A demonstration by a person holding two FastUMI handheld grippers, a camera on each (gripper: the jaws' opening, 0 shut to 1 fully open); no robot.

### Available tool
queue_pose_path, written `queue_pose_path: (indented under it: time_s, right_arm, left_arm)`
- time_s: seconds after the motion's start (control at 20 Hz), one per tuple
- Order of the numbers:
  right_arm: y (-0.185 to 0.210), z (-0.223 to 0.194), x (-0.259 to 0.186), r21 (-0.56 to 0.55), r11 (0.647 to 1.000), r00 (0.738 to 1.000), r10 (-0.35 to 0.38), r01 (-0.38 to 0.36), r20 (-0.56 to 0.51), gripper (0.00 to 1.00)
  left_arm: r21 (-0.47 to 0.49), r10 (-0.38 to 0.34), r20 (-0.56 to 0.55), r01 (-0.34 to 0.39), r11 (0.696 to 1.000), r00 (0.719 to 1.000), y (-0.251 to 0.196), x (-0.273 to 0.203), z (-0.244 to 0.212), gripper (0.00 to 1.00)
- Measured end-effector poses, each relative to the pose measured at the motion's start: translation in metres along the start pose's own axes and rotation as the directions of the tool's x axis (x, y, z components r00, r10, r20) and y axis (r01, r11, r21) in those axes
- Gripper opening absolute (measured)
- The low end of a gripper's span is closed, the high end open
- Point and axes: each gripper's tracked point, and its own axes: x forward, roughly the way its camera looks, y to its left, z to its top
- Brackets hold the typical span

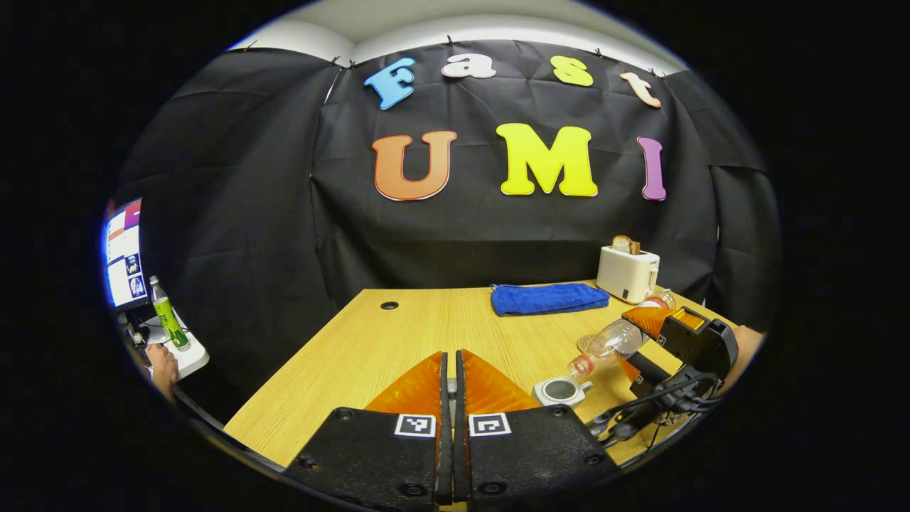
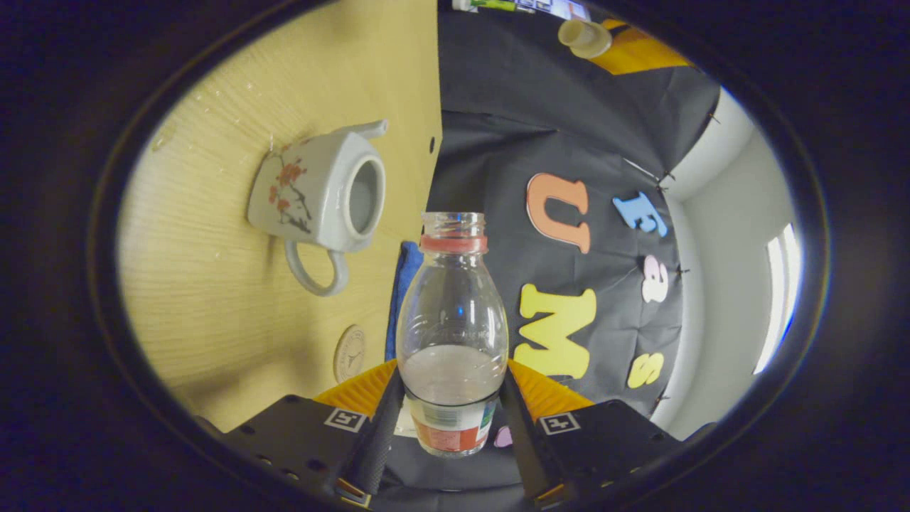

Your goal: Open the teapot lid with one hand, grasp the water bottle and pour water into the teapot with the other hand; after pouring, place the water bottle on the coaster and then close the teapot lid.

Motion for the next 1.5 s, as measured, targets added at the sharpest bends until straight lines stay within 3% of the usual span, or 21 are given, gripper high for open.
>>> queue_pose_path:
  time_s: [0.1,0.25,0.5,0.6,0.9,1.05,1.2,1.5]
  right_arm:
    - [0.011,-0.011,-0.002,0.134,0.99,0.998,0.054,-0.051,-0.017,0.73]
    - [0.017,-0.023,-0.006,0.336,0.937,0.993,0.114,-0.098,-0.028,0.73]
    - [0.003,-0.039,0.0,0.625,0.776,0.993,0.118,-0.08,-0.019,0.73]
    - [-0.005,-0.042,0.004,0.727,0.682,0.994,0.106,-0.076,0.004,0.76]
    - [-0.03,-0.042,0.025,0.938,0.336,0.996,0.057,-0.086,0.071,0.74]
    - [-0.024,-0.044,0.047,0.981,0.161,0.991,0.1,-0.109,0.094,0.77]
    - [-0.018,-0.047,0.07,0.994,0.049,0.987,0.131,-0.098,0.091,0.77]
    - [0.012,-0.058,0.102,0.994,-0.09,0.979,0.191,-0.055,0.071,0.76]
  left_arm:
    - [0.003,-0.004,0.013,0.004,1.0,1.0,-0.005,-0.002,0.005,0.03]
    - [0.011,-0.011,0.025,0.011,1.0,1.0,-0.012,-0.004,0.009,0.03]
    - [0.046,-0.032,0.022,0.031,0.998,0.999,-0.025,-0.002,0.007,0.0]
    - [0.058,-0.035,0.017,0.034,0.998,0.999,-0.03,0.0,0.005,0.03]
    - [0.069,-0.018,0.002,0.018,0.997,1.0,-0.031,0.01,-0.003,0.03]
    - [0.071,-0.008,-0.008,0.008,0.997,1.0,-0.028,0.012,-0.006,0.03]
    - [0.067,-0.012,-0.015,0.013,0.998,1.0,-0.028,0.015,-0.008,0.03]
    - [0.07,-0.002,-0.042,0.005,0.998,0.999,-0.026,0.022,-0.019,0.03]
